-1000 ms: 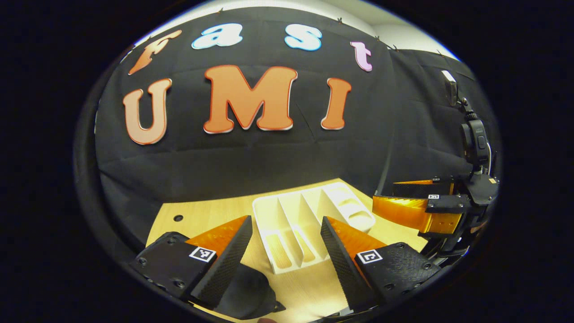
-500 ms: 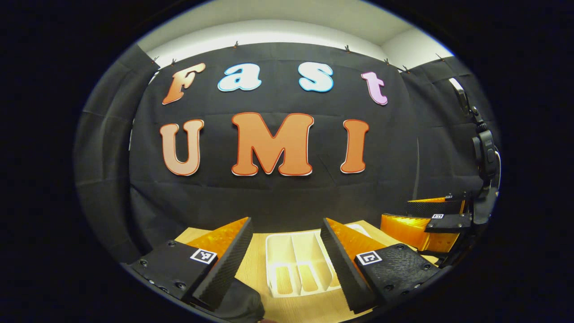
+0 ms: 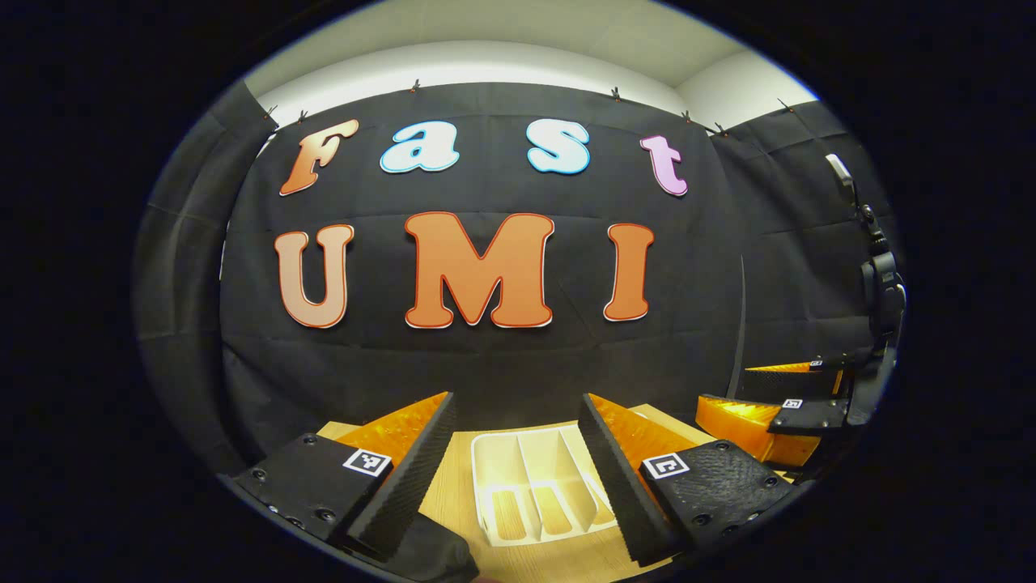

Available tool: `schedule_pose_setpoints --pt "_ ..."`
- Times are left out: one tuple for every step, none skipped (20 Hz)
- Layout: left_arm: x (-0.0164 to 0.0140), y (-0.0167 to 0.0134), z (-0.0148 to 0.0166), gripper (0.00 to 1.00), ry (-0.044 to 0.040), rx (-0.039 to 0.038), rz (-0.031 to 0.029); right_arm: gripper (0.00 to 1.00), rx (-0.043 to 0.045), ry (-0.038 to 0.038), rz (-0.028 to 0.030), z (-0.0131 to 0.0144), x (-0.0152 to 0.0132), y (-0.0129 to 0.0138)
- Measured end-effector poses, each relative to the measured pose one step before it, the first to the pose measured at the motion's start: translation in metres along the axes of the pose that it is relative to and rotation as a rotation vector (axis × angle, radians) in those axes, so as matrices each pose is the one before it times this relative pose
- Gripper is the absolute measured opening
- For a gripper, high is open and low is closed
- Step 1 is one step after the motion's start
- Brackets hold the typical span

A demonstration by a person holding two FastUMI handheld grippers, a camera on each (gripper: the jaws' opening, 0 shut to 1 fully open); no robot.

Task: Open the schoolbag, grab two books from the bookshelf and put them into the schoolbag.

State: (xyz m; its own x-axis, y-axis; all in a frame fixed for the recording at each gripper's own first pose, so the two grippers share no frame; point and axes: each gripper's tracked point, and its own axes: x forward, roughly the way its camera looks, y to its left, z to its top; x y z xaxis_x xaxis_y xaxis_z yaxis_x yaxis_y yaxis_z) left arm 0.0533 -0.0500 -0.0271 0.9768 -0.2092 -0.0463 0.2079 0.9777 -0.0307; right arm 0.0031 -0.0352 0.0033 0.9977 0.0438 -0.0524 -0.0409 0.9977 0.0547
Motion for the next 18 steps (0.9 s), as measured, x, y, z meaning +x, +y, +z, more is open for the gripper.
schedule_pose_setpoints --pt "0.00773 0.00204 0.00179 0.97 -0.00165 -0.00647 -0.00125 0.98 -0.00023 0.00006 -0.00622 -0.00056 -0.00026 0.00085" --pt "0.00158 0.00048 -0.00137 0.96 0.01342 -0.00304 -0.00459 0.98 0.00043 0.01975 -0.01056 -0.00435 0.00034 -0.00148" --pt "-0.00267 -0.00282 0.00091 0.97 -0.01278 0.00046 -0.00351 0.98 0.00306 0.00775 0.0092 -0.00152 -0.00112 0.0025" --pt "0.0001 -0.00099 0.00223 0.97 -0.00795 0.00688 -0.00226 0.97 -0.00448 -0.00405 -0.00766 0.00206 -0.00174 -0.00099" --pt "-0.00195 0.00026 0.001 0.97 -0.00582 0.00691 0.00192 0.98 -0.01212 -0.01088 0.00063 0.0038 -0.00128 -0.00016" --pt "-0.00057 0.00182 0.0027 0.97 -0.00921 0.00053 0.00287 0.98 -0.01413 -0.00915 -0.01337 0.00315 -0.00008 -0.00169" --pt "-0.0009 -0.00213 -0.00183 0.97 0.00378 0.0033 -0.00469 0.98 -0.01029 -0.00328 0.00384 0.00067 0.00074 0.00025" --pt "-0.0011 0.00184 0.00071 0.96 -0.00798 0.00634 0.00879 0.97 -0.0045 0.00302 -0.00403 -0.00116 -0.00093 -0.00103" --pt "0.00071 0.00254 0.00374 0.96 -0.01832 0.01332 0.00431 0.98 0.00255 -0.00879 0.00435 0.00122 -0.00201 0.00161" --pt "-0.00115 0.00208 0.00112 0.97 -0.01241 0.01461 0.01095 0.98 0.00364 -0.01532 -0.00653 0.00214 -0.0009 -0.00058" --pt "-0.00136 0.00095 -0.00091 0.96 -0.00972 0.01327 0.0018 0.98 0.00239 -0.01002 -0.00235 0.00126 -0.00046 -0.00015" --pt "0.00018 -0.00131 -0.00139 0.96 0.00672 0.01599 -0.0009 0.97 0.00206 -0.00076 -0.00851 -0.00138 -0.0007 -0.00138" --pt "-0.00108 0.00012 -0.00176 0.96 -0.0037 0.00669 0.00039 0.97 0.00456 -0.00515 -0.00451 -0.00087 -0.0011 -0.00176" --pt "0.00031 -0.001 -0.0012 0.96 0.0088 0.00493 -0.00391 0.97 0.00675 -0.00405 -0.00238 0.00063 -0.00114 -0.00018" --pt "-0.00089 0.00101 -0.00069 0.96 -0.00569 -0.00471 -0.00103 0.97 0.00513 -0.00811 0.00011 0.00142 -0.00046 0.00052" --pt "0.00038 -0.00099 0.00035 0.96 -0.00038 -0.0093 -0.00736 0.98 -0.00113 -0.00366 -0.00424 0.00123 0.0001 -0.00045" --pt "0.00078 0.00112 -0.00148 0.96 -0.00602 -0.00982 -0.00335 0.98 -0.00406 -0.00807 -0.00564 0.00025 0.00078 -0.00208" --pt "-0.00007 0.0004 -0.00137 0.96 0.00535 0.00018 -0.00465 0.97 -0.00399 -0.00507 -0.00619 0.00087 0.00072 -0.00081"
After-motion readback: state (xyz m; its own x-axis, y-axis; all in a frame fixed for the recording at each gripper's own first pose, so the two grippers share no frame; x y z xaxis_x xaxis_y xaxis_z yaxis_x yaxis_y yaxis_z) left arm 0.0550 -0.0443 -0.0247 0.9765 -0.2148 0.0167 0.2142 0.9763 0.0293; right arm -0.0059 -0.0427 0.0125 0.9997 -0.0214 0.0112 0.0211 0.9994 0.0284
